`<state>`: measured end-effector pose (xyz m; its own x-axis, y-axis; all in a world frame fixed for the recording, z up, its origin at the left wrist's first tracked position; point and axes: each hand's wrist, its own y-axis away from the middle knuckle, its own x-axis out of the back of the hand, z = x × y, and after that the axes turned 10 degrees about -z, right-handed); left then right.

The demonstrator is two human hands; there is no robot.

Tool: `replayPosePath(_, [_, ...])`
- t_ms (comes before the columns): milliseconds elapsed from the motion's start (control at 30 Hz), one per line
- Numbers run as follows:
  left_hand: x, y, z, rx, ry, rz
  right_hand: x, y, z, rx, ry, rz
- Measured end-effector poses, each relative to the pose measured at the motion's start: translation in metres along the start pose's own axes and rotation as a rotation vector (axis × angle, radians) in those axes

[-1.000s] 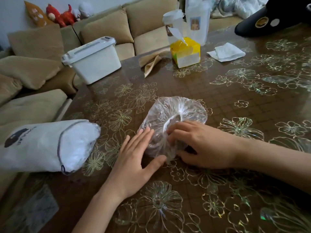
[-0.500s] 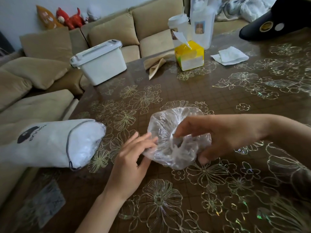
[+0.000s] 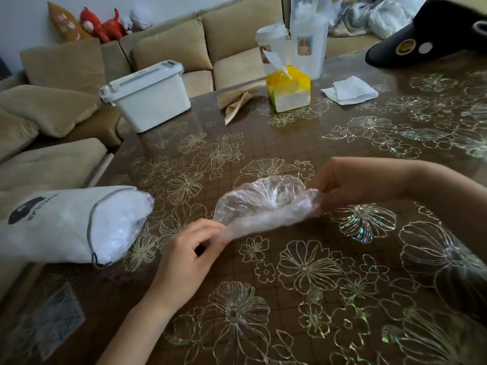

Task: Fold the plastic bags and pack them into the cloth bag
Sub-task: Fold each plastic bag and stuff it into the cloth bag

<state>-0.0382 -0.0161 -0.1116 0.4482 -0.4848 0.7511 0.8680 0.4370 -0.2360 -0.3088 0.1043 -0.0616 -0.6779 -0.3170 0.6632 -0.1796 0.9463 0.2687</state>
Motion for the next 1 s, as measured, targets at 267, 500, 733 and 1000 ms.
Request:
replayPosePath(267, [-0.002,-0.007,0.003,0.125,0.120,0.026,-0.013,-0.008,-0.007,-0.006,-0.101,0.098])
replayPosePath(500, [-0.019,-0.027,0.018,0.372,-0.117,0.207,-0.030,-0.025,0.001,-0.150,0.036,0.536])
replayPosePath(733, [-0.024,-0.041,0.019,0.512,-0.328,0.253,-0.037,-0.034,-0.001,-0.333,0.257,0.635])
replayPosePath(1000, [-0.021,-0.044,0.018,0.578,-0.403,0.276,-0.042,-0.036,-0.003,-0.387,0.432,0.696])
